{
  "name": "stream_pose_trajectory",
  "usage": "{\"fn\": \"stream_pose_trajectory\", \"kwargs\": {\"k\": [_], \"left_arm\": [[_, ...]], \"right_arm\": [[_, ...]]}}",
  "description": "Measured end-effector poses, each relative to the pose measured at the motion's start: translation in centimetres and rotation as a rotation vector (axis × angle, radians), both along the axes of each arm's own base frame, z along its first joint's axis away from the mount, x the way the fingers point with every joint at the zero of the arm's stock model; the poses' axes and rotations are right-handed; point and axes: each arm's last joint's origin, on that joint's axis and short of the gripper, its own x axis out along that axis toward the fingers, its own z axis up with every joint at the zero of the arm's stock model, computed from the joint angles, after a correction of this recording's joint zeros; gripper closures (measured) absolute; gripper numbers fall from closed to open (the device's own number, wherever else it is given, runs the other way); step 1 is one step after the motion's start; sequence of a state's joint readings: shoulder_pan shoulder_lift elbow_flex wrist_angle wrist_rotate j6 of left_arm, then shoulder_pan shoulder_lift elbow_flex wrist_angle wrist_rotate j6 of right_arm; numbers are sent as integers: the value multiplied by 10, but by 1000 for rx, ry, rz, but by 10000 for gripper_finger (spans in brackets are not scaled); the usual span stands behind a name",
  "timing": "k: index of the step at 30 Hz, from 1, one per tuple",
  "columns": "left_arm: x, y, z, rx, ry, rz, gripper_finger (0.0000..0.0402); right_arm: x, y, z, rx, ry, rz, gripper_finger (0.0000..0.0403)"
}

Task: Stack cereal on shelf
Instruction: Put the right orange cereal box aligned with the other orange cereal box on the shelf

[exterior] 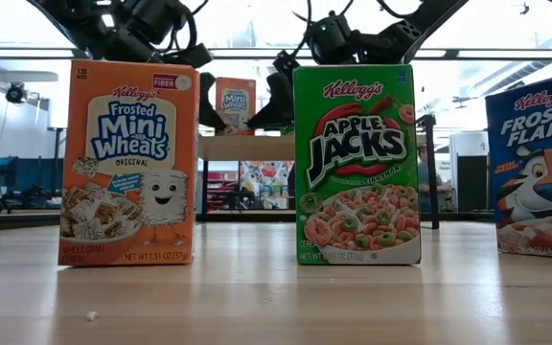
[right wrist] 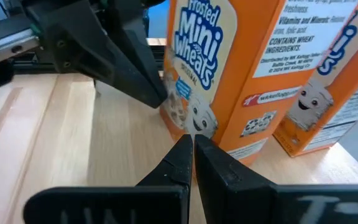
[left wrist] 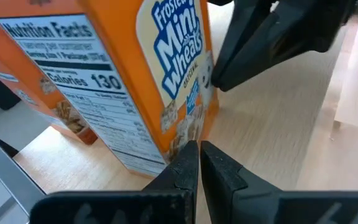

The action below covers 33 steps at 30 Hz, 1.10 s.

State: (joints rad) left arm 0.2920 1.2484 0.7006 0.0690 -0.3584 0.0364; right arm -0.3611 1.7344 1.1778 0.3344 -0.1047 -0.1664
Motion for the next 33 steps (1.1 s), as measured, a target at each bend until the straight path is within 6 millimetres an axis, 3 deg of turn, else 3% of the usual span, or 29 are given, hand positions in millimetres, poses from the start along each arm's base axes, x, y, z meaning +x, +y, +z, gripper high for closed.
{"fn": "stream_pose_trajectory", "kwargs": {"k": [33], "left_arm": [[-4, 10, 1, -9, -19, 69, 401]], "right_arm": [[1, -1, 2, -21, -17, 3, 394]]}}
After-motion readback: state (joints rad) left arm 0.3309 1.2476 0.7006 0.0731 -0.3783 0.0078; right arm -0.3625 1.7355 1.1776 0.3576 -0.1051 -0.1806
